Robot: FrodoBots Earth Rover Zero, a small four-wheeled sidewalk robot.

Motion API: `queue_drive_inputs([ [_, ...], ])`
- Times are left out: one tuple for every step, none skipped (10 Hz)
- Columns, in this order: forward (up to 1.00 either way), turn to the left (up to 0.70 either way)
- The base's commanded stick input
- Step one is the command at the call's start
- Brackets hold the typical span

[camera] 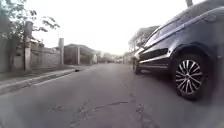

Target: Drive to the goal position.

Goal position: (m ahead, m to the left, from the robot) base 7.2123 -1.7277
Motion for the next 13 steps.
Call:
queue_drive_inputs([
  [1.00, 0.00],
  [1.00, 0.00],
  [1.00, 0.00],
  [1.00, 0.00],
  [1.00, 0.00],
  [1.00, 0.00],
  [1.00, 0.00],
  [1.00, 0.00],
  [1.00, 0.00],
  [1.00, 0.00],
  [1.00, 0.00],
  [1.00, -0.34],
  [1.00, -0.40],
])
